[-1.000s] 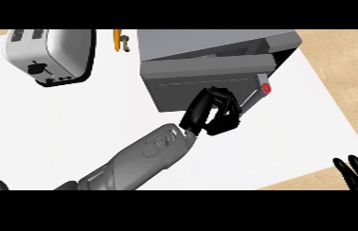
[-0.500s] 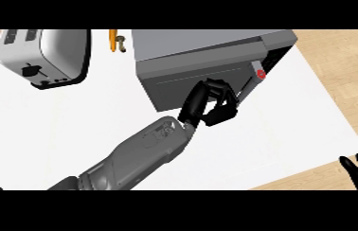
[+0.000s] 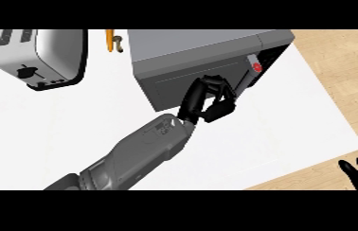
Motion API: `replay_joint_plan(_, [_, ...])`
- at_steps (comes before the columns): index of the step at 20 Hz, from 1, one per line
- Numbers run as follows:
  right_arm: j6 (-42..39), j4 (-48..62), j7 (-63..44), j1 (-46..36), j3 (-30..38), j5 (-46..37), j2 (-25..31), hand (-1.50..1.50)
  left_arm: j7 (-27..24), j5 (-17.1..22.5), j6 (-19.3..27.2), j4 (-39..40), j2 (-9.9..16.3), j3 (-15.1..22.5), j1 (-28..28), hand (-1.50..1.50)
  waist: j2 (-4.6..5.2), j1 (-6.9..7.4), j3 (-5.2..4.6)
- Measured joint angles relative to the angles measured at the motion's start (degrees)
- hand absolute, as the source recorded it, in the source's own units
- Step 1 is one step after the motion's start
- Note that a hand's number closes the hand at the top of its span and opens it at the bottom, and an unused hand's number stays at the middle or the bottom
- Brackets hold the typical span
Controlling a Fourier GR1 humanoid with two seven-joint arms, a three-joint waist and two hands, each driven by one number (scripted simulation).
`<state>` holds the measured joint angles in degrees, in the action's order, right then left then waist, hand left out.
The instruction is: Pick up the milk, place it into the microwave and close the microwave
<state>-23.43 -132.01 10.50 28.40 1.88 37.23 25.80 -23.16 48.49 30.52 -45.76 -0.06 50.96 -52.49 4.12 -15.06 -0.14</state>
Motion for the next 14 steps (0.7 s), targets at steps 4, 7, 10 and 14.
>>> replay_joint_plan(4, [-0.79,-0.06,0.05,-0.62,-0.14,0.34,0.5,-1.5,-1.88,1.27,0.73,0.26,0.01,0.45,-0.01,1.5,0.03,-0.23,0.03])
replay_joint_plan(7, [-1.49,-0.08,-0.16,-0.91,-0.64,0.48,1.01,-1.5,-2.99,2.22,1.46,0.39,0.01,0.69,-0.01,1.5,0.04,-0.44,0.03])
replay_joint_plan(10, [-1.97,-0.12,-0.24,-1.18,-1.12,0.56,1.3,-1.5,-4.25,3.1,2.11,0.55,0.02,0.86,0.09,1.5,0.01,-0.73,0.02])
replay_joint_plan(14, [-2.33,-0.1,-0.35,-1.62,-1.19,0.69,1.75,-1.5,-5.77,4.13,2.77,0.63,0.02,1.19,0.17,1.5,0.04,-0.95,0.01])
